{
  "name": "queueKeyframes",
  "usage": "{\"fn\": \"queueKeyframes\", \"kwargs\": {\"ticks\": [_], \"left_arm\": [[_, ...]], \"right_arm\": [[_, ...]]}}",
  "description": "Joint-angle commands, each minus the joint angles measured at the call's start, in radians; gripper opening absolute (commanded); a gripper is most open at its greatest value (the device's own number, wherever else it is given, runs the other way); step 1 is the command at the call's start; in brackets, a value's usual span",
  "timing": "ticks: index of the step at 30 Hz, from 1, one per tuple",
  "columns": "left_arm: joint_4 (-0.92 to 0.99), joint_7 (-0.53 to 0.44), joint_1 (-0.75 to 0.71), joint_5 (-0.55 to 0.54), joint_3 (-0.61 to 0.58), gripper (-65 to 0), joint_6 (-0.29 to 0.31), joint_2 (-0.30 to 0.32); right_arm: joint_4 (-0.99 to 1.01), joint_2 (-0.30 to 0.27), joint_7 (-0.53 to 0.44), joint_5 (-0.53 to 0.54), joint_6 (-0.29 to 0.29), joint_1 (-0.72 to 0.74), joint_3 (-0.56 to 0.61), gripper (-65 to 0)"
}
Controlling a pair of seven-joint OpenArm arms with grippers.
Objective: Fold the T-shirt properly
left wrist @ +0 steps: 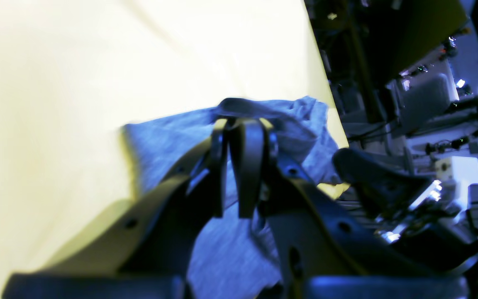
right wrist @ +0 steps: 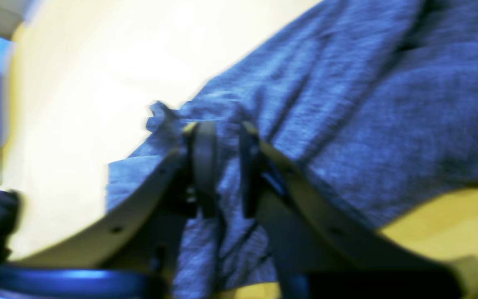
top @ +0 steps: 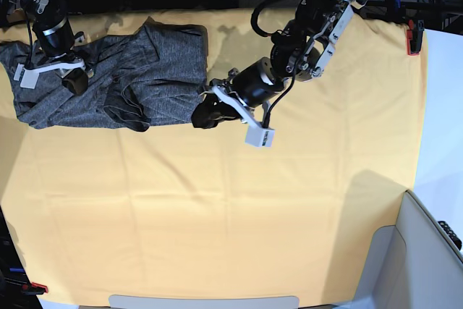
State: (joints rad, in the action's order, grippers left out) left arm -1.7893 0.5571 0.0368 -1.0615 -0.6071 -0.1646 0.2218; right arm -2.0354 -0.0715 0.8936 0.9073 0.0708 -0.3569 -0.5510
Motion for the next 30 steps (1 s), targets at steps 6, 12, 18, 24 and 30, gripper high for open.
{"fn": "queueKeyframes", "kwargs": {"ticks": [6,12,18,24,30], "left_arm": [[-0.019,-0.012,-0.064,-0.007,0.062,-60.7,0.012,0.044],[-0.019,-0.012,-0.073,-0.007,0.072,-60.7,0.012,0.086],[-0.019,-0.012,-0.104,-0.006,0.108,-60.7,0.012,0.093],[-0.017,-0.01,-0.12,-0.006,0.128,-60.7,0.012,0.107],[-0.016,-0.01,-0.124,-0.004,0.128,-60.7,0.012,0.121]], "right_arm": [[-0.023,-0.034,-0.02,0.189,0.007,0.019,0.019,-63.4],[-0.025,-0.038,-0.026,0.155,-0.052,0.083,0.245,-63.7],[-0.025,0.0,-0.078,-0.075,-0.358,0.164,0.517,-65.0],[-0.023,0.002,-0.207,-0.483,-0.768,0.193,0.908,-65.0],[-0.018,0.003,-0.25,-0.92,-0.769,0.192,1.27,-65.0]]}}
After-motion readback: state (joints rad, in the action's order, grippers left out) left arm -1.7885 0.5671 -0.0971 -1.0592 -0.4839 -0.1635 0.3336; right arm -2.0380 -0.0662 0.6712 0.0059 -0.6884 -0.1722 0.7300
